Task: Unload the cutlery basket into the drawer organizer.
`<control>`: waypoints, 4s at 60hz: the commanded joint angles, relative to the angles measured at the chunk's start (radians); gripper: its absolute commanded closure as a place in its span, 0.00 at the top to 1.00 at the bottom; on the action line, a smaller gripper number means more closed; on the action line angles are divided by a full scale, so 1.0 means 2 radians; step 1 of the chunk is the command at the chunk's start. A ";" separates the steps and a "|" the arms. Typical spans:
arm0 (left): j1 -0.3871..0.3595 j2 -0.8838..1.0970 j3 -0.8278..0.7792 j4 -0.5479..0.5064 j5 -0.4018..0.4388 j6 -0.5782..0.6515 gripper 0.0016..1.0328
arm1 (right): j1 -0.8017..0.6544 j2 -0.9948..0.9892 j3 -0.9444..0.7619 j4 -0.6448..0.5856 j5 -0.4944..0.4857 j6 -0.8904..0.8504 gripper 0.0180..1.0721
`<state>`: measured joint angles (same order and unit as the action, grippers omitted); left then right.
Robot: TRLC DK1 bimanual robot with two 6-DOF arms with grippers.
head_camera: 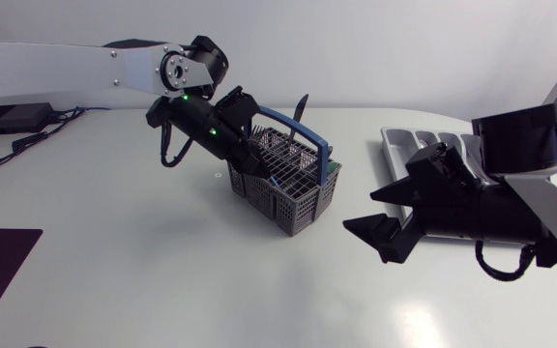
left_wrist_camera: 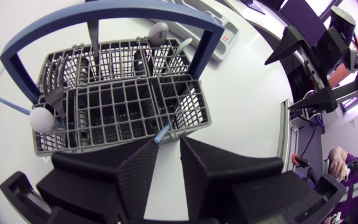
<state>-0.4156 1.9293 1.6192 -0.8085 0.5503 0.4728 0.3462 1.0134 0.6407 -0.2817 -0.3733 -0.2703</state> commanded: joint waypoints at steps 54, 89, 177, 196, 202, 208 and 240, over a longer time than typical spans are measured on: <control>-0.012 -0.090 -0.046 0.036 -0.045 -0.006 0.14 | 0.022 0.001 -0.012 0.010 0.009 -0.001 0.95; 0.024 -0.231 -0.031 -0.073 -0.045 0.028 0.14 | 0.055 -0.030 -0.013 0.019 0.032 0.004 0.95; -0.126 -0.127 0.043 -0.125 0.046 -0.027 0.14 | 0.138 -0.024 -0.009 0.034 0.049 0.005 0.08; -0.100 -0.143 0.067 -0.097 0.048 -0.065 0.70 | 0.145 -0.044 -0.008 -0.001 0.048 0.003 0.05; -0.074 -0.158 0.073 -0.067 0.048 -0.091 0.86 | 0.137 -0.066 -0.010 -0.023 0.049 0.001 0.05; -0.034 -0.172 0.073 -0.041 0.048 -0.104 0.93 | 0.114 -0.095 -0.010 -0.048 0.049 -0.001 0.06; 0.150 -0.178 -0.076 0.144 0.013 -0.078 0.93 | -0.132 -0.014 0.022 -0.029 0.043 0.000 0.06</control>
<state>-0.1375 1.5478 1.5070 -0.5591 0.5739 0.2924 0.1265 0.9092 0.6556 -0.3698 -0.2871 -0.2775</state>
